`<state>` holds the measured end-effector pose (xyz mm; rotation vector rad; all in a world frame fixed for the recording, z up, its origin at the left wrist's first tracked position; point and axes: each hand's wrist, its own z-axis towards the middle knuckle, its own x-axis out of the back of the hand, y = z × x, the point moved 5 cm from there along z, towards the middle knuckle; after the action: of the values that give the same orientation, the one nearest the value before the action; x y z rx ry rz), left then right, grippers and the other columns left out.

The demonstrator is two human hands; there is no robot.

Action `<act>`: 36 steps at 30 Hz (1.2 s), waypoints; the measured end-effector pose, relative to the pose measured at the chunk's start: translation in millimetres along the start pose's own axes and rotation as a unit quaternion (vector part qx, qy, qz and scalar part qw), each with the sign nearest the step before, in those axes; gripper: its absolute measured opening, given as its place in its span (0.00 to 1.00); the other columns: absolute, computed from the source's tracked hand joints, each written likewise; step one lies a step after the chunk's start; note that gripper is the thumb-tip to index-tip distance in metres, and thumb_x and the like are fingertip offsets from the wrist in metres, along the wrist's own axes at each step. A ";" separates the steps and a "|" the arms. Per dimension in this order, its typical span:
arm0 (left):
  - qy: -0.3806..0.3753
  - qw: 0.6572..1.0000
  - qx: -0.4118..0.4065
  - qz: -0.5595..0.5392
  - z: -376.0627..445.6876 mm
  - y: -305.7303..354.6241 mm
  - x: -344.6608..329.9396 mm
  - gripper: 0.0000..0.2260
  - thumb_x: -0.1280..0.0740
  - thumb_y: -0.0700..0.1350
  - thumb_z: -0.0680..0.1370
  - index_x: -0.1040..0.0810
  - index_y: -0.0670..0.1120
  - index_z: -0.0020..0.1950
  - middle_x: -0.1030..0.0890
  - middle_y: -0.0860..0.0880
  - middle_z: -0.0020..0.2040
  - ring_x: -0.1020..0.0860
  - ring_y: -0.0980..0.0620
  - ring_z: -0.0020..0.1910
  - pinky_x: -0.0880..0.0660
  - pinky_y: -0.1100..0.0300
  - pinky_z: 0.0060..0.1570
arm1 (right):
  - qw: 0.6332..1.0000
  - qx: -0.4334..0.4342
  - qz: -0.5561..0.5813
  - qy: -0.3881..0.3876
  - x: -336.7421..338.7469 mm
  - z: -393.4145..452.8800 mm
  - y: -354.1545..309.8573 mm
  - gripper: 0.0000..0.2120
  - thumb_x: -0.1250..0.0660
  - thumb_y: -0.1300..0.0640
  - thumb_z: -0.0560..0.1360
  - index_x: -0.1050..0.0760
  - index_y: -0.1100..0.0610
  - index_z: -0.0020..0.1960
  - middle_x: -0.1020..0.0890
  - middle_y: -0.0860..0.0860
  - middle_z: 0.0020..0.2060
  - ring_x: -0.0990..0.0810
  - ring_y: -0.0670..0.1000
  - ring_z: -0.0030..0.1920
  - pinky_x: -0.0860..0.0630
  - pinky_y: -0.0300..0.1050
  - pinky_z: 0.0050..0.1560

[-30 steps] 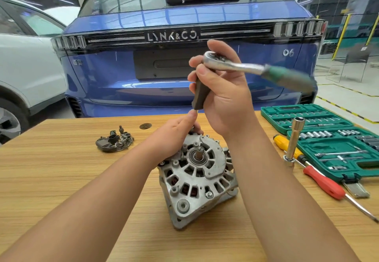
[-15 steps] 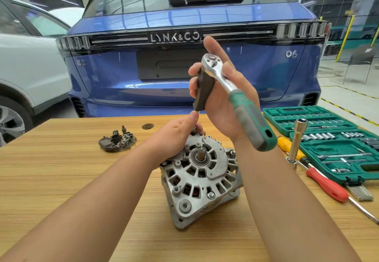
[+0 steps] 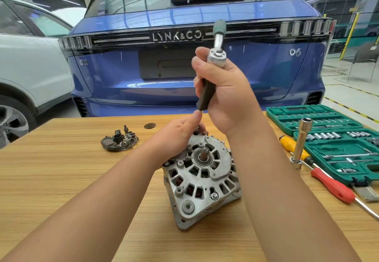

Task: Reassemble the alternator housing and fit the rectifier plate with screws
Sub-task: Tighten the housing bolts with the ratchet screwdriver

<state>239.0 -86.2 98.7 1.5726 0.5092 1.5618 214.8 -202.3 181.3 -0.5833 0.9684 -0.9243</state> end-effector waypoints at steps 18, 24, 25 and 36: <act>-0.014 0.999 0.010 -0.032 -2.2 -3.4 -0.4 0.16 0.45 0.52 0.87 0.19 0.49 0.53 0.22 0.66 0.27 0.27 0.69 0.22 0.35 0.60 0.33 | 0.979 0.065 0.101 -0.163 5.5 -7.3 -1.7 0.23 0.45 0.68 0.77 0.21 0.51 0.63 0.19 0.57 0.50 0.26 0.55 0.47 0.29 0.47 0.51; -0.021 0.999 0.013 -0.028 -4.0 -3.8 -0.6 0.16 0.45 0.52 0.87 0.19 0.48 0.53 0.22 0.67 0.27 0.28 0.71 0.23 0.36 0.60 0.34 | 0.971 0.023 0.102 -0.215 8.3 -4.7 1.9 0.27 0.26 0.51 0.73 0.29 0.53 0.69 0.21 0.56 0.54 0.25 0.54 0.50 0.26 0.46 0.55; -0.022 0.999 0.015 -0.029 -4.2 -3.4 -0.7 0.15 0.44 0.52 0.87 0.19 0.48 0.53 0.22 0.66 0.28 0.28 0.70 0.23 0.36 0.60 0.34 | 0.973 0.014 0.104 -0.206 9.0 -4.5 2.2 0.29 0.24 0.51 0.71 0.30 0.54 0.69 0.21 0.55 0.53 0.25 0.54 0.49 0.26 0.45 0.54; -0.004 1.000 0.013 -0.020 -2.5 0.5 0.5 0.25 0.51 0.69 0.82 0.19 0.57 0.48 0.22 0.77 0.40 0.27 0.80 0.43 0.38 0.66 0.46 | 0.999 0.029 -0.024 0.011 -3.0 -2.2 1.3 0.04 0.31 0.63 0.79 0.22 0.58 0.53 0.28 0.49 0.33 0.30 0.46 0.33 0.32 0.41 0.38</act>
<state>236.5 -85.5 99.1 1.5776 0.5554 1.5240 212.6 -199.0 180.6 -0.5488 0.9480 -1.0004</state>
